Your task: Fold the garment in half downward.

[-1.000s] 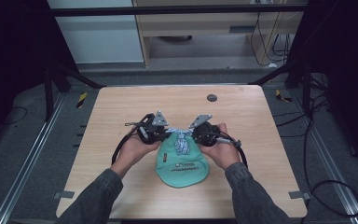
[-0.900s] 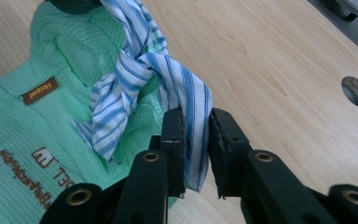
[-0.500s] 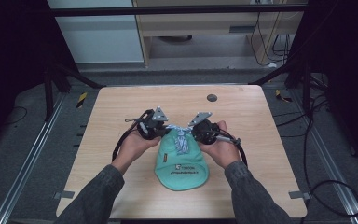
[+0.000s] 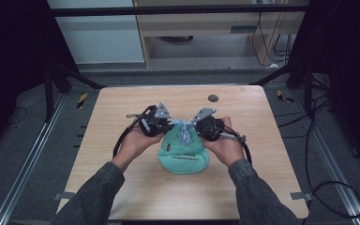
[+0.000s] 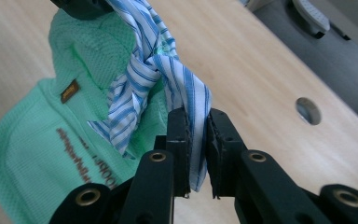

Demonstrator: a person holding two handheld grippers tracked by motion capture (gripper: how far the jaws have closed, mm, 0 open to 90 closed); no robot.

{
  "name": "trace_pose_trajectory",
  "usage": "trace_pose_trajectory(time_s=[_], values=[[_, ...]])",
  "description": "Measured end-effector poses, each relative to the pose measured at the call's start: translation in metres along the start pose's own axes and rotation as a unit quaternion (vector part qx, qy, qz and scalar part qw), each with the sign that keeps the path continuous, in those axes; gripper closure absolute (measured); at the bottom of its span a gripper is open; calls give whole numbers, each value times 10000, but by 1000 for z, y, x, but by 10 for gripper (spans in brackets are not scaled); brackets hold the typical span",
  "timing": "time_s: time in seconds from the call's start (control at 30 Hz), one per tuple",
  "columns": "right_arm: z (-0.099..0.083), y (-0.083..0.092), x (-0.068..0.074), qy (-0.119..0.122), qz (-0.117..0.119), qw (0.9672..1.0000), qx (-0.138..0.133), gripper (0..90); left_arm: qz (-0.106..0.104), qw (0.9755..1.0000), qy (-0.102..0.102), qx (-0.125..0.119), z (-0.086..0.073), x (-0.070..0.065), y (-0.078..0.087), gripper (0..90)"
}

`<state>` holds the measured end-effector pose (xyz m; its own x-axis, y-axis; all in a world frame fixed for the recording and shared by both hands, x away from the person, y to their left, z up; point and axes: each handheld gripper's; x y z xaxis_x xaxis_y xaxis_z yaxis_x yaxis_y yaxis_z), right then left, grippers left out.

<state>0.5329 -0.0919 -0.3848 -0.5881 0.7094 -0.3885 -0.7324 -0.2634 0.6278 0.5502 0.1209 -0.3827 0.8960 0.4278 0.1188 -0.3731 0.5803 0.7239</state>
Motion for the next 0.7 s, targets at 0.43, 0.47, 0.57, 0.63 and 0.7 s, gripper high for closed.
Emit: trace_pose_trajectory(time_s=[0.43, 0.47, 0.57, 0.63, 0.7], values=[[-36, -4, 28, -47, 265, 9996, 56, 802, -197, 9997, 69, 101, -32, -22, -13, 830], [-37, -5, 27, -62, 295, 9995, 41, 802, -204, 9997, 77, 119, -34, -22, -13, 830], [-37, -5, 29, -44, 319, 9995, 66, 802, -232, 9996, 87, 164, -37, -24, -14, 830], [-38, -6, 30, -13, 351, 9994, 51, 801, -259, 9994, 108, 177, -39, -25, -15, 830], [-39, -6, 32, -23, 381, 9993, 58, 800, -274, 9994, 139, 163, -41, -26, -15, 830]])
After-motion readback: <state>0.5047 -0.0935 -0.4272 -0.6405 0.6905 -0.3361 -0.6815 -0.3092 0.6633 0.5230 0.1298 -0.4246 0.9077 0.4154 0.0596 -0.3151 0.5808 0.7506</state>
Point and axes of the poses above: each handheld gripper's, and its own axes: y roughly backward along the jaws, z roughly out of its top, x roughly to its left, and after that the axes turned 8 degrees about -z, right-handed
